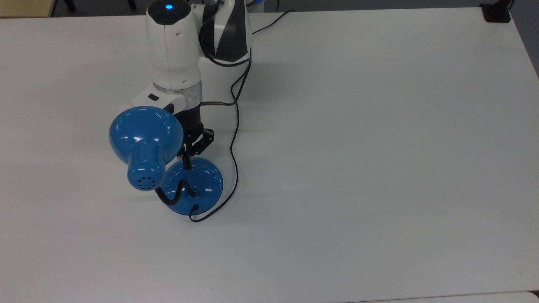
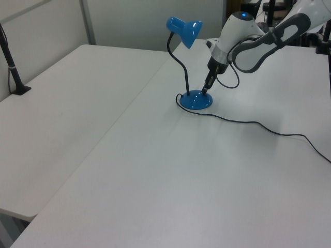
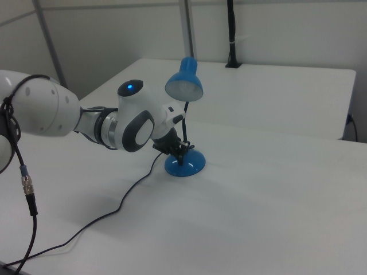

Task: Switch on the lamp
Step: 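Lower the gripper and press down on the switch on the lamp base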

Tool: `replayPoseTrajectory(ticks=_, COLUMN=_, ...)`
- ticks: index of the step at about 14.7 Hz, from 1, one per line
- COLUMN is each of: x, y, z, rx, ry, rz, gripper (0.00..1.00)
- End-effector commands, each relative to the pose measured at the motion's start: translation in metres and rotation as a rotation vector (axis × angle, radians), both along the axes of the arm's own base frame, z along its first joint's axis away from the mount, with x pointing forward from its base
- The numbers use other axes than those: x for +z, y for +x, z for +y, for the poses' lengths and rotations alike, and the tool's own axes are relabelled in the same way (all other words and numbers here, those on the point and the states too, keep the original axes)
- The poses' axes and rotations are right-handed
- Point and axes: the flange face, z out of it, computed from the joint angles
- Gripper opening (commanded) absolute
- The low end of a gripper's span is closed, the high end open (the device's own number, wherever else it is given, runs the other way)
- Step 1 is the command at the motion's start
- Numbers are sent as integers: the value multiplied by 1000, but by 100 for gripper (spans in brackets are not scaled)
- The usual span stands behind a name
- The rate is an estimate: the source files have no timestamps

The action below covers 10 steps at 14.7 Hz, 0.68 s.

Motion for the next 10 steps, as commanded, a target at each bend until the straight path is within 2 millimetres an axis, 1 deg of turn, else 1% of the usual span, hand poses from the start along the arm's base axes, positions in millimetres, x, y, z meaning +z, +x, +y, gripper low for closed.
replayPoseTrajectory(ticks=1, x=-7, y=5, z=0, rx=34, ry=-9, rz=-35, gripper=0)
replayPoseTrajectory(ticks=3, x=-8, y=5, z=-2, rx=41, ry=-5, rz=-35, gripper=0)
replayPoseTrajectory(ticks=5, x=-16, y=5, z=-3, rx=43, ry=-4, rz=-24, gripper=0)
replayPoseTrajectory(ticks=7, x=-16, y=7, z=-1, rx=45, ry=-2, rz=-26, gripper=0)
replayPoseTrajectory(ticks=8, x=-10, y=7, z=-3, rx=41, ry=-2, rz=-34, gripper=0)
replayPoseTrajectory(ticks=10, x=20, y=-3, z=-4, rx=26, ry=-2, rz=-40, gripper=0)
